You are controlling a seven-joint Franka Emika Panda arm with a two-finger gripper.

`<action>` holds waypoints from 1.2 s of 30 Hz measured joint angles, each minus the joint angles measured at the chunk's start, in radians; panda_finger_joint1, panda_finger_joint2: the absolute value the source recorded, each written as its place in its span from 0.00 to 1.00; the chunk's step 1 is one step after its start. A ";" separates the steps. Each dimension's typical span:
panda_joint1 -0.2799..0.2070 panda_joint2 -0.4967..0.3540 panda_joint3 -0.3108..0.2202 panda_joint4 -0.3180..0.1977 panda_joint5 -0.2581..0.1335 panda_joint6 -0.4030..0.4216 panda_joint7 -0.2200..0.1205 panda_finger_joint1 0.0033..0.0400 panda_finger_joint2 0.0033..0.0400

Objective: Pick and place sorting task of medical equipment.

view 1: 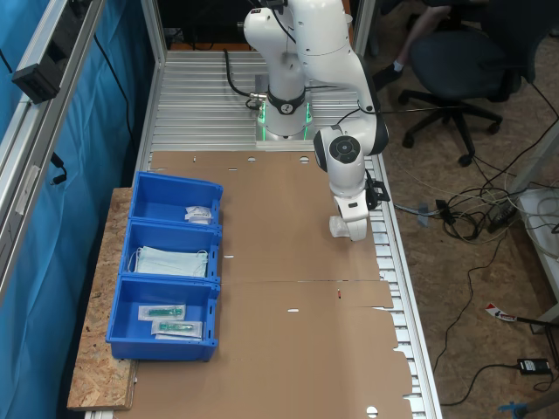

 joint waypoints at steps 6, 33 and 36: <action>0.000 0.000 -0.002 0.004 0.000 0.000 0.000 1.00 1.00; 0.003 0.000 -0.026 0.004 0.000 -0.067 0.000 1.00 1.00; 0.007 0.000 -0.036 0.004 0.000 -0.075 0.000 1.00 1.00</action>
